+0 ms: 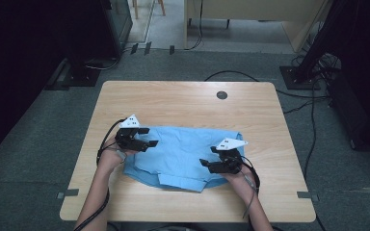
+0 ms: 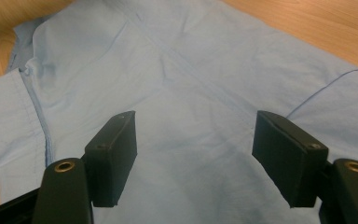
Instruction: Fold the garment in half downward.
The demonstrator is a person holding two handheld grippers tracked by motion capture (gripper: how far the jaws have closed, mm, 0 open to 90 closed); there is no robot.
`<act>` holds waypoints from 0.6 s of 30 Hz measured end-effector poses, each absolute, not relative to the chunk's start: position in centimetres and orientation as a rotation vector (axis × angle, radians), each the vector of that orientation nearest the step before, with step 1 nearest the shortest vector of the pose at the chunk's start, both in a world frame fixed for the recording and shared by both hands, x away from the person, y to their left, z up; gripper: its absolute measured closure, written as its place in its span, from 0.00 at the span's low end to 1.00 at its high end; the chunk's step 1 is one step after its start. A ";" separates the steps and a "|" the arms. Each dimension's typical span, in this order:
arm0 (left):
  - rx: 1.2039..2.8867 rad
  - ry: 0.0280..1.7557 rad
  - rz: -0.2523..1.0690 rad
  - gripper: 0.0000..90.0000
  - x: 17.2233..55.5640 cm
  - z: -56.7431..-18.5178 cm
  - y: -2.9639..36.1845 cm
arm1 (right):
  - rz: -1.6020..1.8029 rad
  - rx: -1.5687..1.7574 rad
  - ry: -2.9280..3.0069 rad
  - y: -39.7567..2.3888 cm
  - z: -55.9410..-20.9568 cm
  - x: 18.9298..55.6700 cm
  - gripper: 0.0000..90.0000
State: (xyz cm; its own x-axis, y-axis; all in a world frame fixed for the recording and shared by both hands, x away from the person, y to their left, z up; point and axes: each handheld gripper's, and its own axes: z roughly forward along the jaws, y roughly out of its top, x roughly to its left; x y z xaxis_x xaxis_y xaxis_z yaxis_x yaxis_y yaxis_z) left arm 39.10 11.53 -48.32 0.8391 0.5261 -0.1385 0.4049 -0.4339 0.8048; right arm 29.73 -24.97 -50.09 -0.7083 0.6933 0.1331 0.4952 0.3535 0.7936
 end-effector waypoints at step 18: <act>2.060 0.688 0.191 0.31 40.6 -48.5 12.6 | 1.279 1.146 2.347 -24.2 -50.0 30.0 0.34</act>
